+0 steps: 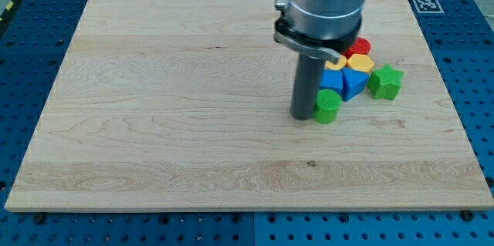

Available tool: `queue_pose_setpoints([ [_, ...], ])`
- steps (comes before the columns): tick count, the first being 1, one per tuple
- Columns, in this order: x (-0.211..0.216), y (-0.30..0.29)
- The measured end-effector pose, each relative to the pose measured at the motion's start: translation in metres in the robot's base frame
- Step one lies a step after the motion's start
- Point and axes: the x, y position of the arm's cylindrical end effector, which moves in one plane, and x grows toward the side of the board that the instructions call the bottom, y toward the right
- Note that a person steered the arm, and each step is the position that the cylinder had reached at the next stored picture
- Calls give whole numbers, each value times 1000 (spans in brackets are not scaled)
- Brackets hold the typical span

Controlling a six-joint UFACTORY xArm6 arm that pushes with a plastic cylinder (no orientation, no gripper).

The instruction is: Place the green circle to the bottom of the green star

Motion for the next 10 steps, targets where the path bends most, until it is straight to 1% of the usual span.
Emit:
queue_pose_setpoints([
  [2, 21, 46],
  [3, 28, 29],
  [4, 13, 8],
  [5, 0, 11],
  [7, 0, 79],
  [9, 20, 111],
  [10, 18, 117],
])
